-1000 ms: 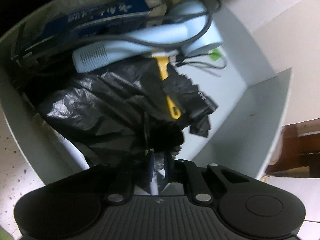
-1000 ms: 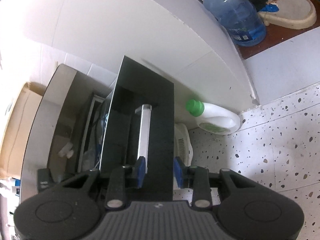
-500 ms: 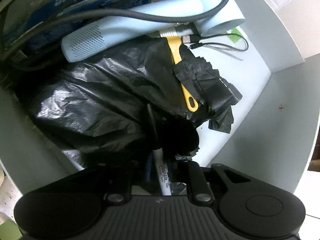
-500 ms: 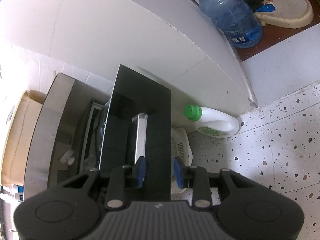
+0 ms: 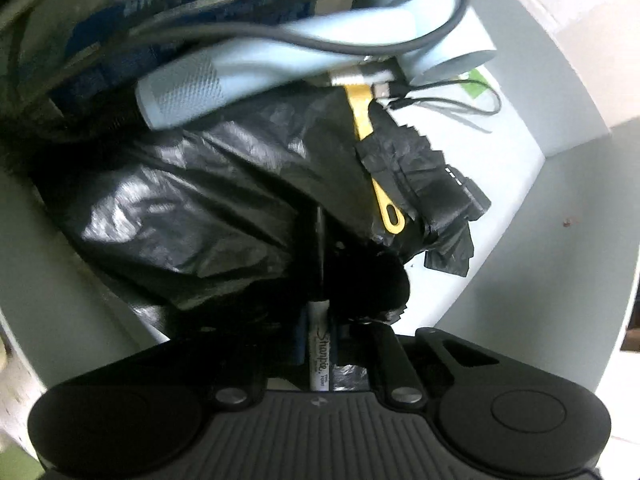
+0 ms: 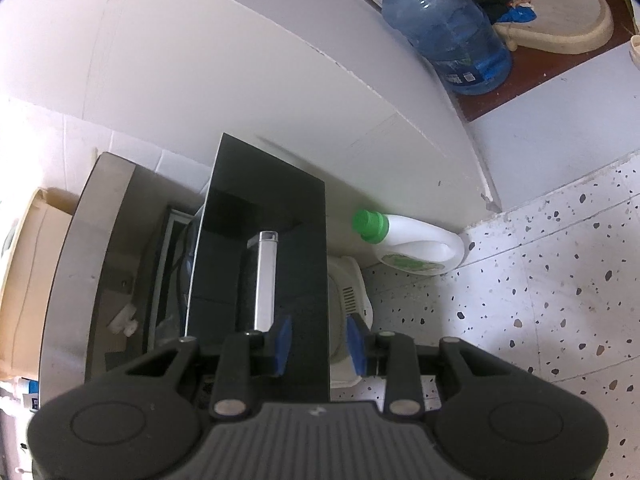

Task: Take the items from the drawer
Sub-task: 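Close the left tool on the black Sharpie marker and lift it out, then carry the marker in the left tool up onto the black countertop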

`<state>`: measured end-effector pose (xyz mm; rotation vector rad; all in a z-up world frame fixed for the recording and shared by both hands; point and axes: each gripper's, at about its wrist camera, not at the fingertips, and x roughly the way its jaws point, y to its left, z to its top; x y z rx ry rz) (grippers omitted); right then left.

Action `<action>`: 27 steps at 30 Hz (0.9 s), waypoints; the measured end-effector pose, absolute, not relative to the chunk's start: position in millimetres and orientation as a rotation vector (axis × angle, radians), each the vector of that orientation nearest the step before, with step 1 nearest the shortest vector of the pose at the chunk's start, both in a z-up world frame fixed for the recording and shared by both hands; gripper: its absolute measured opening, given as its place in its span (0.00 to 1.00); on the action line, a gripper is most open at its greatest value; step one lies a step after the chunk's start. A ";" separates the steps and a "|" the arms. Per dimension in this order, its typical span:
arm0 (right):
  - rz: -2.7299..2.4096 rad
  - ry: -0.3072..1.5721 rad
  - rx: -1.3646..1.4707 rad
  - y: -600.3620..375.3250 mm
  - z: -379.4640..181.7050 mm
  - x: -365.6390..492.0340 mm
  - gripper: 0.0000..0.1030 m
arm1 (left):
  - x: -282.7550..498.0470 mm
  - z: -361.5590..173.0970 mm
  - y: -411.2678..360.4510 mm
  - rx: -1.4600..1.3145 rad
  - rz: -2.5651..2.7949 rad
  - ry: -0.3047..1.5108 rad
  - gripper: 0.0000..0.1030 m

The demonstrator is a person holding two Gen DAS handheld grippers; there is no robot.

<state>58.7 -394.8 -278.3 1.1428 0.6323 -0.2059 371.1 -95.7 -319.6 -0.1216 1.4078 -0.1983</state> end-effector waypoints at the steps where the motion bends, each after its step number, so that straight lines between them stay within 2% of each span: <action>1: -0.206 0.636 1.140 -394.7 -278.1 59.0 0.29 | 368.7 -315.1 -97.2 -0.092 -0.204 1.387 0.11; 16: -0.170 0.629 1.115 -378.8 -255.9 58.6 0.29 | 340.3 -223.9 -111.4 -0.015 -0.345 1.194 0.10; 27: -0.149 0.575 1.062 -368.2 -214.6 50.8 0.29 | 291.8 -104.7 -118.1 0.153 -0.431 0.894 0.10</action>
